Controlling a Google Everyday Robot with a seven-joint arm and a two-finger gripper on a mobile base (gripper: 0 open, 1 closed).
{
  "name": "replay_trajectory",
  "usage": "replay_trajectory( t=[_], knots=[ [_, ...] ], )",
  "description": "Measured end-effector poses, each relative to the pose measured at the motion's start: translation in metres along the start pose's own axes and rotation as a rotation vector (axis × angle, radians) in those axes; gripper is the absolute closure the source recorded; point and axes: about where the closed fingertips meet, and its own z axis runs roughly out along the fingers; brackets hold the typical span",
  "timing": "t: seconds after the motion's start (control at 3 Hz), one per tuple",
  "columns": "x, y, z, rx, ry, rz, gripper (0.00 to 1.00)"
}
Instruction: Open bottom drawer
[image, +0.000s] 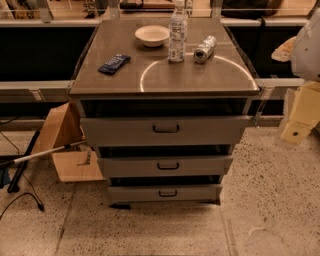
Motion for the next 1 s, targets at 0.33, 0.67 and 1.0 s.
replay_trajectory(
  t=[0.33,0.67,1.0],
  knots=[
    [0.0000,0.0000,-0.0001,0.000,0.000,0.000,0.00],
    [0.0005,0.0033,-0.0040,0.025,-0.034,-0.003,0.00],
    [0.0062,0.0072,-0.0044,0.033,-0.119,-0.019,0.00]
  ],
)
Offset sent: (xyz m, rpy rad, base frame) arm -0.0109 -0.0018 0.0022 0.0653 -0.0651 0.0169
